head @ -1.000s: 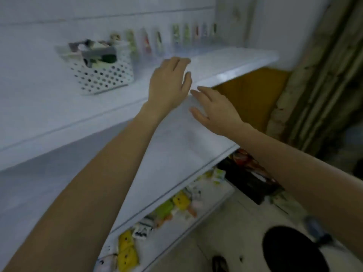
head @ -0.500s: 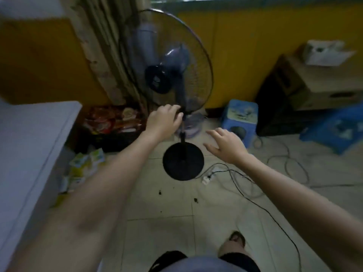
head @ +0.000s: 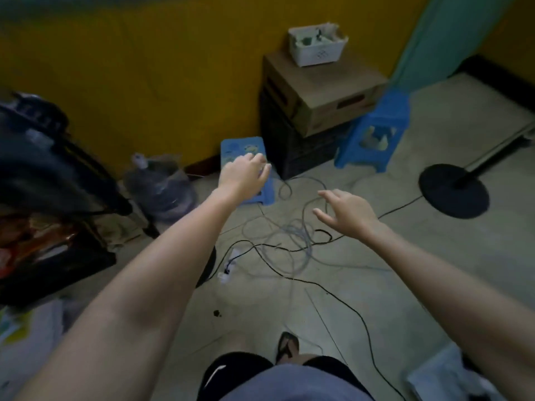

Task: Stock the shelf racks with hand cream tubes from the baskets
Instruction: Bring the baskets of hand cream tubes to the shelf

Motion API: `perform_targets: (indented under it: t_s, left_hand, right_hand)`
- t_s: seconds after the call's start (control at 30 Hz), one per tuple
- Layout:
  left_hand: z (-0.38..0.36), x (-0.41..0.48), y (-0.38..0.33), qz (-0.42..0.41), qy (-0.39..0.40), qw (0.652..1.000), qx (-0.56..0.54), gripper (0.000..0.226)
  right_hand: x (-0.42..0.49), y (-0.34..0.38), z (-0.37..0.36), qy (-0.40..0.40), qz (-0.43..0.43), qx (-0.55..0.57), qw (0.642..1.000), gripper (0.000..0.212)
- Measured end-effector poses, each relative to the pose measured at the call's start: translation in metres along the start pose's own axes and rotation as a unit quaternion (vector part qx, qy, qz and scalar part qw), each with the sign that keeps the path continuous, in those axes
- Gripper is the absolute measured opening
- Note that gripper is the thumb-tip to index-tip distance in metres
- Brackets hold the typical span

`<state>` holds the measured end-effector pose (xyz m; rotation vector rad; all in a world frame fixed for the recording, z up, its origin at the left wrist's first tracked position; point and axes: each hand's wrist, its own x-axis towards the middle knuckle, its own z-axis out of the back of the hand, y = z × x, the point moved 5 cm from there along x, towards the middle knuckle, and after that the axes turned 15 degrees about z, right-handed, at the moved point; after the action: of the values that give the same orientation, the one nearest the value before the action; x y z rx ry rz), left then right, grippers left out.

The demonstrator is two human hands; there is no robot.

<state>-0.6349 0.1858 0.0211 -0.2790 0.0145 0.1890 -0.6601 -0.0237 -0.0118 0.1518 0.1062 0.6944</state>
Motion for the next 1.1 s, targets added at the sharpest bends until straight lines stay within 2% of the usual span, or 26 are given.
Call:
perform_targets:
  t_s: [0.3,0.6,0.8,1.1]
  left_hand:
    - [-0.019,0.117,-0.086,-0.059,0.001,0.998,0.027,0.04]
    - [0.008,0.322,-0.166,-0.077,-0.016,0.997,0.015,0.045]
    - [0.009,0.434,-0.207,-0.071,-0.007,0.997,0.01,0.052]
    - [-0.03,0.526,-0.251,-0.082,0.004,0.996,0.026,0.054]
  right_hand:
    - [0.062,-0.095,0.021,-0.006,-0.007,-0.012,1.0,0.054]
    - [0.196,-0.213,0.083,-0.056,-0.023,0.003,0.998,0.054]
    - [0.257,-0.31,0.111,-0.046,-0.103,0.015,0.993,0.058]
    - [0.308,-0.43,0.12,-0.063,-0.193,0.087,0.975,0.058]
